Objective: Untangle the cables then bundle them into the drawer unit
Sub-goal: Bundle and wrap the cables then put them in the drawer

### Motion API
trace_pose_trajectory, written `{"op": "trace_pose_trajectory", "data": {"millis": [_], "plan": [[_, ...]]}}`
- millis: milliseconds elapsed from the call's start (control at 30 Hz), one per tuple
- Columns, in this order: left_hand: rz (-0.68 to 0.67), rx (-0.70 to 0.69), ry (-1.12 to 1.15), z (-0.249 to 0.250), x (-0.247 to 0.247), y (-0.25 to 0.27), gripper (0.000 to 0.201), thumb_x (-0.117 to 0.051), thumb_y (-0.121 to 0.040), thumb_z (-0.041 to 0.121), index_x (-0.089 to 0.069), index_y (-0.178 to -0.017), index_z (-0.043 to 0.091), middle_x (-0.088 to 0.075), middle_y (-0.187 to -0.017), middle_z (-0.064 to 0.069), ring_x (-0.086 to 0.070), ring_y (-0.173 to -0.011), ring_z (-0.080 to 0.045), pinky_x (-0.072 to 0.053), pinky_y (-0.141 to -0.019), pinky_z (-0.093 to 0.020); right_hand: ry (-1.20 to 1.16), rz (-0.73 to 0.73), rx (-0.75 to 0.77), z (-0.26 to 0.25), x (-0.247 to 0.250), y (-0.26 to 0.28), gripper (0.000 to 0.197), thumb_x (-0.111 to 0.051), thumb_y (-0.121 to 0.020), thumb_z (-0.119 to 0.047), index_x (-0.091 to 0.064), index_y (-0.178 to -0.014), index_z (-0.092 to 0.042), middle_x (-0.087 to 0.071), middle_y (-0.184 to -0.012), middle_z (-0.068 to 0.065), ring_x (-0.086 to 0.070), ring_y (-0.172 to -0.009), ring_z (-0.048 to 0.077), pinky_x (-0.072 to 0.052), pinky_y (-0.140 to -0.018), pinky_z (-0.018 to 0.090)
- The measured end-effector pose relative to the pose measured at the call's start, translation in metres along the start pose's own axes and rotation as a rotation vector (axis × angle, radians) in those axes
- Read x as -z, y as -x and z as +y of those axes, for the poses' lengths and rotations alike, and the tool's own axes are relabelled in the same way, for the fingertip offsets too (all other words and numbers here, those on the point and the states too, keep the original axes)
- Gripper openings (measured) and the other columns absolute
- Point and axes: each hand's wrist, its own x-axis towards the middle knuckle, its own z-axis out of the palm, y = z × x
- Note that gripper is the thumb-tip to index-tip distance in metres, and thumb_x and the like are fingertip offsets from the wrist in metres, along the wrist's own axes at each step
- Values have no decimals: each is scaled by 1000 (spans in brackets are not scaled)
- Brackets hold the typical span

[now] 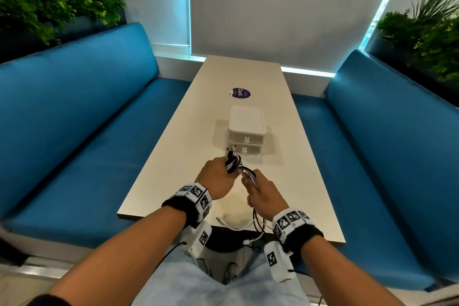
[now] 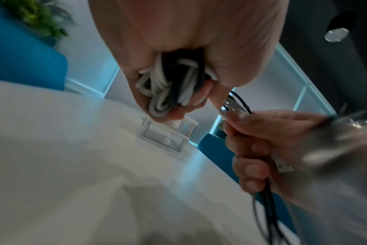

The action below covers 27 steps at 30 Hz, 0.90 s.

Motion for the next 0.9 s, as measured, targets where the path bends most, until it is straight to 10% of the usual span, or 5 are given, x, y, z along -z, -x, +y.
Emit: {"op": "trace_pose_trajectory", "data": {"millis": [233, 433, 600, 900], "plan": [[-95, 11, 145, -11, -8, 11, 39, -72, -72, 49, -61, -87, 15, -61, -71, 2, -56, -67, -20, -50, -70, -39, -10, -122, -75, -1, -3, 3, 25, -48, -95, -26, -38, -117, -23, -60, -91, 4, -65, -79, 24, -58, -77, 48], [-186, 20, 401, -5, -13, 18, 36, -76, -78, 53, -69, -96, 22, -64, -63, -9, -58, -49, -22, -45, -46, -28, -117, -139, -94, -2, -7, 4, 53, -47, -90, -7, -25, -137, -15, -54, -123, 8, -59, -101, 14, -55, -83, 33], [-226, -53, 429, 0, -12, 17, 26, -75, -84, 40, -69, -104, 24, -72, -79, 7, -66, -68, -4, -49, -65, -23, -69, -275, -146, -4, -4, 5, 105, -54, -78, -23, 19, -153, -24, -34, -148, -6, -41, -124, 8, -41, -106, 33], [-224, 102, 624, -11, -20, 22, 28, -80, -77, 26, -72, -100, 10, -75, -93, -14, -71, -93, -31, -53, -93, -55, -4, -352, -109, -8, 1, 9, 121, -66, -79, -20, 36, -145, -27, -42, -137, -14, -57, -106, 2, -48, -86, 17]]}}
